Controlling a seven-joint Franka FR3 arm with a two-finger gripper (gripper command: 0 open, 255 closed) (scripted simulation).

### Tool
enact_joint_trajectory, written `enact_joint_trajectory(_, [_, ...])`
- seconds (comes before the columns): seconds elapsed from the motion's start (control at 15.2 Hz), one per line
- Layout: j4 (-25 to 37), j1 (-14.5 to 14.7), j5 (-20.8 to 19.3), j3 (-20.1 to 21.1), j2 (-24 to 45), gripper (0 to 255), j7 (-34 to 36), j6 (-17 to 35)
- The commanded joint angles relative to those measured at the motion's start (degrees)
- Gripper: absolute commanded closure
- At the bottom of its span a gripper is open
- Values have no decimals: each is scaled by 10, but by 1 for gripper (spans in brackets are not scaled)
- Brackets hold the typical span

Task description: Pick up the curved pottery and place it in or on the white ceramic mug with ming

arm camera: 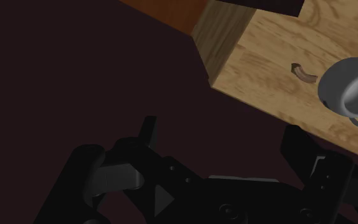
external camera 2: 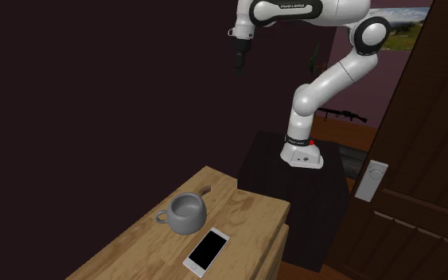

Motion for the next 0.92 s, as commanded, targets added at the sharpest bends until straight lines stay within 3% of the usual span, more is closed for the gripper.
enact_joint_trajectory(0.0, [0,0,0,0,0,0,0,0])
enact_joint_trajectory(0.86, [-120,70,48,78,117,0,-3,225])
